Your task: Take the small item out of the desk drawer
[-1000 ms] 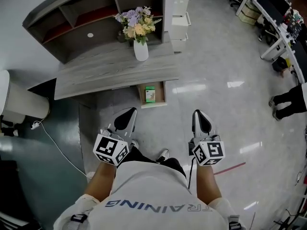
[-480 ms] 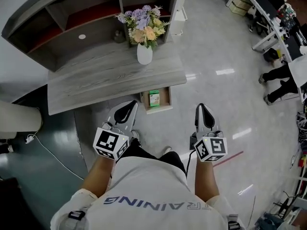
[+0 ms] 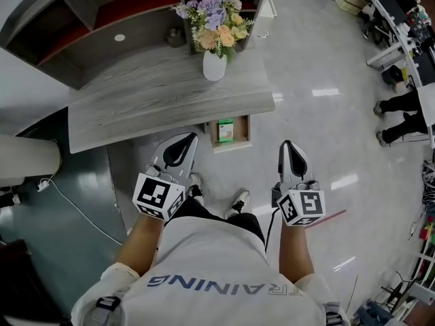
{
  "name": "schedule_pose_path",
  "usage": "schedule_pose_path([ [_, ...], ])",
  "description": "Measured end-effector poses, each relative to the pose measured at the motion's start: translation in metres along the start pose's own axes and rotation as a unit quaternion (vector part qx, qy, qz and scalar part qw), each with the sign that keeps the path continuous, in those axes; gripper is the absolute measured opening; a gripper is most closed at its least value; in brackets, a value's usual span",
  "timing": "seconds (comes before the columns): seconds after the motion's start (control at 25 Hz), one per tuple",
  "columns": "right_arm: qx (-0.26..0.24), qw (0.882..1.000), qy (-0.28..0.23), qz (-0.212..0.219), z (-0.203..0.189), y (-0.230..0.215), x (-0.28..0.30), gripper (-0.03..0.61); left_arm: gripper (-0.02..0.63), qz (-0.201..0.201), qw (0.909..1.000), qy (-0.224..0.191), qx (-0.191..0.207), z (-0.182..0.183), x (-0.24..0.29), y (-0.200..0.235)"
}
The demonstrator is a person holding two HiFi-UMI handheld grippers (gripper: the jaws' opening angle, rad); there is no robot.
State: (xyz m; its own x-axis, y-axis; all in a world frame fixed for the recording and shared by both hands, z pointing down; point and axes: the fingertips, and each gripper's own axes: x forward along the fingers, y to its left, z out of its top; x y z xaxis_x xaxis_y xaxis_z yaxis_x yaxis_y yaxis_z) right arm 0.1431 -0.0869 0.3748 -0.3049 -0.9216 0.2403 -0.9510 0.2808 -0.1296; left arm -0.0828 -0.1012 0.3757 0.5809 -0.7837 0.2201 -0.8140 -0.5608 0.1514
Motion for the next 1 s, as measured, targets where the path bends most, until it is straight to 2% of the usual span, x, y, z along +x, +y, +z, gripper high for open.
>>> schedule_pose_path([
  [0.28, 0.006, 1.000, 0.002, 0.020, -0.001, -0.018, -0.004, 0.015, -0.002, 0.012, 0.9999, -0.001, 0.002, 0.004, 0.006, -0.023],
  [0.6, 0.005, 0.999, 0.011, 0.037, -0.006, -0.019, -0.001, 0.025, -0.002, 0.025, 0.9997, -0.001, 0.000, 0.004, 0.008, -0.022],
  [0.68, 0.007, 0.999, 0.018, 0.050, -0.009, -0.014, -0.001, 0.090, -0.002, 0.024, 0.9997, -0.002, -0.003, 0.005, 0.008, -0.023],
  [0.88, 0.002, 0.997, 0.040, 0.070, -0.018, -0.003, 0.009, 0.328, -0.002, 0.023, 0.9997, -0.003, -0.005, 0.004, 0.009, -0.022],
  [1.0, -0.007, 0.996, 0.046, 0.076, -0.019, -0.001, 0.011, 0.401, -0.002, 0.023, 0.9997, -0.004, -0.006, 0.005, 0.010, -0.021],
])
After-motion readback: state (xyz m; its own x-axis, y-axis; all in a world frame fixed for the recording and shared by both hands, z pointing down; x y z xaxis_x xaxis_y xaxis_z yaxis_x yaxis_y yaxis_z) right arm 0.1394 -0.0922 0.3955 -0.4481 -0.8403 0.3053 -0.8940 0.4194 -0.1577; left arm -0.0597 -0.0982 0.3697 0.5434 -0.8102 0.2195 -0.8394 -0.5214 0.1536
